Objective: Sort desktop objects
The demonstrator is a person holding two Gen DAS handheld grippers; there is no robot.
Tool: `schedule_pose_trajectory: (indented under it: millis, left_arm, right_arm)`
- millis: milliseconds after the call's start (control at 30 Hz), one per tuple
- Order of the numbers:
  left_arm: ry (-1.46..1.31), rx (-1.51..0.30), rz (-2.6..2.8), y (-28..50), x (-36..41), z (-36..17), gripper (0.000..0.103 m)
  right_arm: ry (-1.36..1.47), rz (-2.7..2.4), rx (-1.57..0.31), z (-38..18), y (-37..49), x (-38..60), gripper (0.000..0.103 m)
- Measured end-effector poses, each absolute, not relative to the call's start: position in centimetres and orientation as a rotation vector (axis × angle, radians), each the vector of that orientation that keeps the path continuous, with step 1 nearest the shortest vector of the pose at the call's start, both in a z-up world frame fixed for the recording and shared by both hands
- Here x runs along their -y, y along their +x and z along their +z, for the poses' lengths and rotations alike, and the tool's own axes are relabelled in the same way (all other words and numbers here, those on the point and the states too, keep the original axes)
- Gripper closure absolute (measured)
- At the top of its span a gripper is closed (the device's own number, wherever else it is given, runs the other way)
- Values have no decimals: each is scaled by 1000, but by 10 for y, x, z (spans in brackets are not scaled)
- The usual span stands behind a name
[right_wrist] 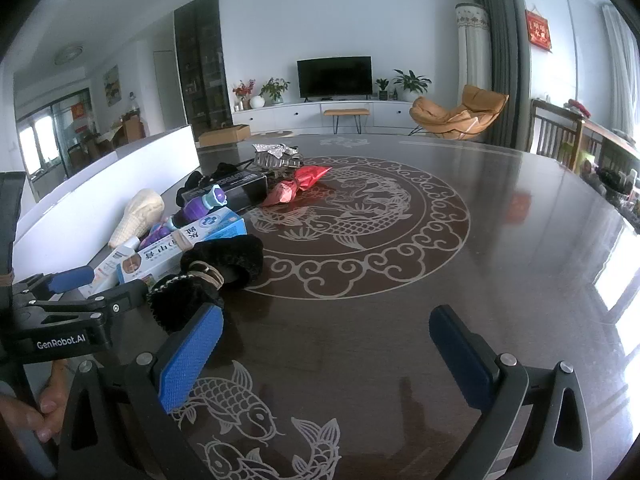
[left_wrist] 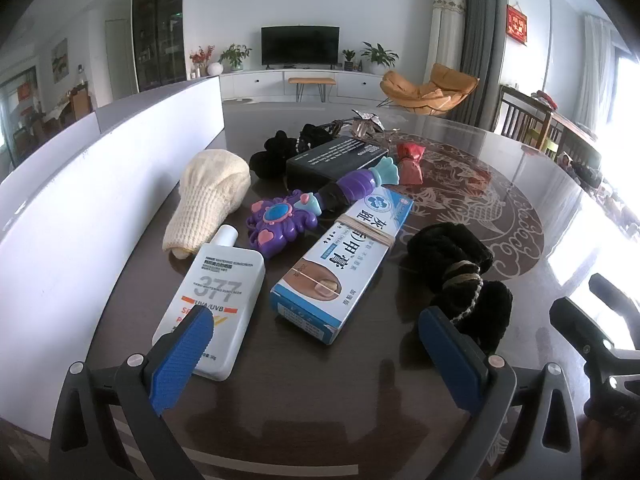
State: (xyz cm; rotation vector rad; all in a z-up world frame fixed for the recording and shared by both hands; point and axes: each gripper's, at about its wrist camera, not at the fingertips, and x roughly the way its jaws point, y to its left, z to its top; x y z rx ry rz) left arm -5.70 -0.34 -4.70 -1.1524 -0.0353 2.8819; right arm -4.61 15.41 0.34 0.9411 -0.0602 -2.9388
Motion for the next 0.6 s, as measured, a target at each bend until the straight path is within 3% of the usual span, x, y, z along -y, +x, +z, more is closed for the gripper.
schedule_pose_trajectory:
  millis: [600]
  left_arm:
    - [-1148, 34, 2857, -56, 4, -47, 0]
  right_arm:
    - [943, -2937, 59, 3, -46, -153, 0]
